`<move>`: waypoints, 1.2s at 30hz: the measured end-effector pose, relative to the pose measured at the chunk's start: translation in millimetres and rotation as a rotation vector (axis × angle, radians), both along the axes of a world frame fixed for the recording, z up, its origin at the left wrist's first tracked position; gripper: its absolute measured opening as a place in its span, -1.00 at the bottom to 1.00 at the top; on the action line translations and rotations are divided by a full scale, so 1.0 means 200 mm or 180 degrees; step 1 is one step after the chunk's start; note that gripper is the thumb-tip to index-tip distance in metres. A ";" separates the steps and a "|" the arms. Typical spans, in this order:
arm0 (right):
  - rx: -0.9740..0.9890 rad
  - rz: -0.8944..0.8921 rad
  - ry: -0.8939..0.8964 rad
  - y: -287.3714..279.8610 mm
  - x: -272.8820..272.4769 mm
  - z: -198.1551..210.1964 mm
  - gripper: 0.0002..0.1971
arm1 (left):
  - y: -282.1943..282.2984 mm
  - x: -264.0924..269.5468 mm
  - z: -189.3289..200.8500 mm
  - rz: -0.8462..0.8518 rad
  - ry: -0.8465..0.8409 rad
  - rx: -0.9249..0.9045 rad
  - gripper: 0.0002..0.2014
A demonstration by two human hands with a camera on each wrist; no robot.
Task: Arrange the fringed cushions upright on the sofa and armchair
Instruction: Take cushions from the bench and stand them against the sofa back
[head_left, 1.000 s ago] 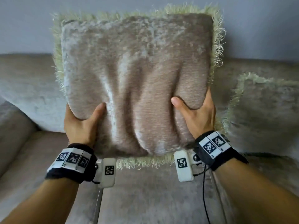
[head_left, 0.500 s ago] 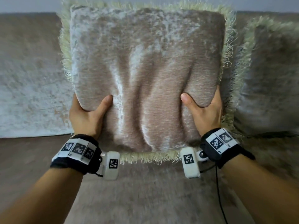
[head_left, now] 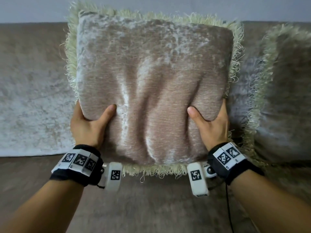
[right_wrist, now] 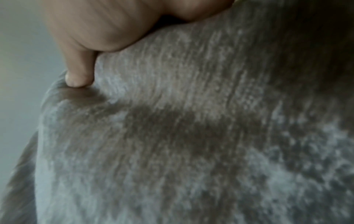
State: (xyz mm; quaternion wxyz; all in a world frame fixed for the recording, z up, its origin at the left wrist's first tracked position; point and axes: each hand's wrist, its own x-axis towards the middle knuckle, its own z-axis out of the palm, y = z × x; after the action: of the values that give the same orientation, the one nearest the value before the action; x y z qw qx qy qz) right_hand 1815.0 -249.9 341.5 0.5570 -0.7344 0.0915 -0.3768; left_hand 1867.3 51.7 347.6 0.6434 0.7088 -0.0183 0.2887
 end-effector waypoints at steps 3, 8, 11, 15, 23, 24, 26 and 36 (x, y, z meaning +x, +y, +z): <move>0.0034 -0.0058 0.0098 -0.04 0.08 -0.03 0.30 | -0.03 0.06 -0.02 0.0073 -0.0044 -0.0119 -0.42; -0.0005 -0.0093 0.0220 -0.04 0.11 -0.10 0.35 | -0.04 0.11 -0.11 0.0067 -0.0270 -0.0158 -0.46; 0.0023 -0.0163 0.0208 -0.04 0.11 -0.15 0.30 | -0.04 0.12 -0.16 0.0030 -0.0266 -0.0196 -0.48; 0.0007 -0.0241 0.0283 -0.02 0.09 -0.19 0.27 | -0.03 0.11 -0.22 0.0121 -0.0061 -0.0075 -0.65; -0.0148 -0.0410 0.0483 0.00 0.03 -0.28 0.31 | -0.01 0.08 -0.30 0.0130 0.0318 0.0074 -0.46; -0.0192 -0.0415 0.0506 0.00 0.03 -0.29 0.28 | 0.00 0.08 -0.31 0.0145 0.0375 0.0117 -0.41; -0.0262 -0.0431 0.0541 0.00 0.02 -0.30 0.28 | 0.01 0.07 -0.33 0.0168 0.0484 0.0278 -0.32; -0.0725 -0.1147 0.0026 0.01 -0.04 -0.12 0.06 | -0.02 -0.03 -0.15 0.0915 0.0622 0.1141 -0.02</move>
State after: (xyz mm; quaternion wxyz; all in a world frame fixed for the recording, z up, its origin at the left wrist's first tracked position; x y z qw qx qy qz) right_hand 1807.5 -247.0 317.0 0.3937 -0.7659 0.1804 -0.4753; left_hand 1860.7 47.9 317.8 0.4584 0.8315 0.0940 0.2994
